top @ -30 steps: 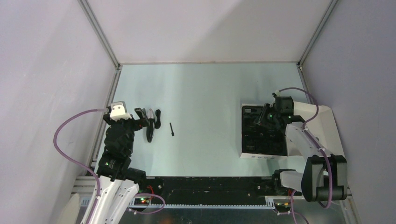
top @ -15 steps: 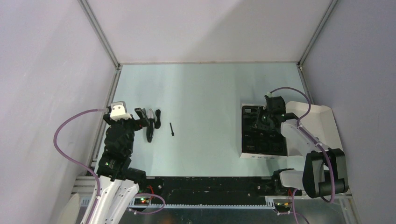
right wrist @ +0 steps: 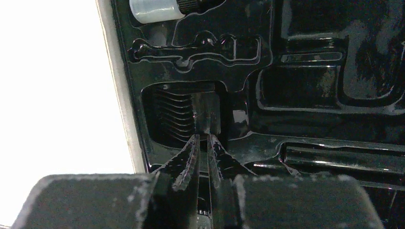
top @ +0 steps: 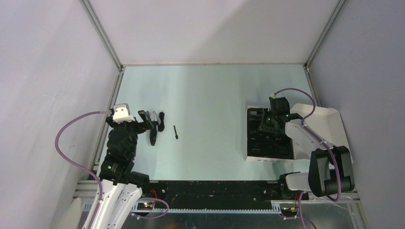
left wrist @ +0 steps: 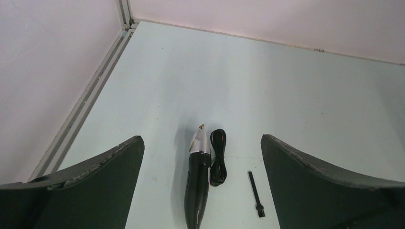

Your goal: Sort the hair-cutting tools

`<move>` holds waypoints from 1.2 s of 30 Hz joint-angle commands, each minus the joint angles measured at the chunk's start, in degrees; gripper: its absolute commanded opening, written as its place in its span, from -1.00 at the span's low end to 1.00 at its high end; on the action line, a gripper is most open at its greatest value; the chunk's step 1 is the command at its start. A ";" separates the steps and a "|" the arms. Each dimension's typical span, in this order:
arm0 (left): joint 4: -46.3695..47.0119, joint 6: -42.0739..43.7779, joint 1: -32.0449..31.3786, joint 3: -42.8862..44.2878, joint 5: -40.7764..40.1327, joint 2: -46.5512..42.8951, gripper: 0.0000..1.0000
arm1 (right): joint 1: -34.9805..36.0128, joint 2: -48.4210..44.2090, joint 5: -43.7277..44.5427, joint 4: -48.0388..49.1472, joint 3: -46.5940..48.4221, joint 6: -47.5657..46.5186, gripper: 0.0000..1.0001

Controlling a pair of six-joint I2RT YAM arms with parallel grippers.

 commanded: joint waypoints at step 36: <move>-4.29 -3.44 -0.37 4.71 2.38 10.98 0.99 | 2.39 -7.63 -2.14 -2.18 6.74 -2.60 -0.08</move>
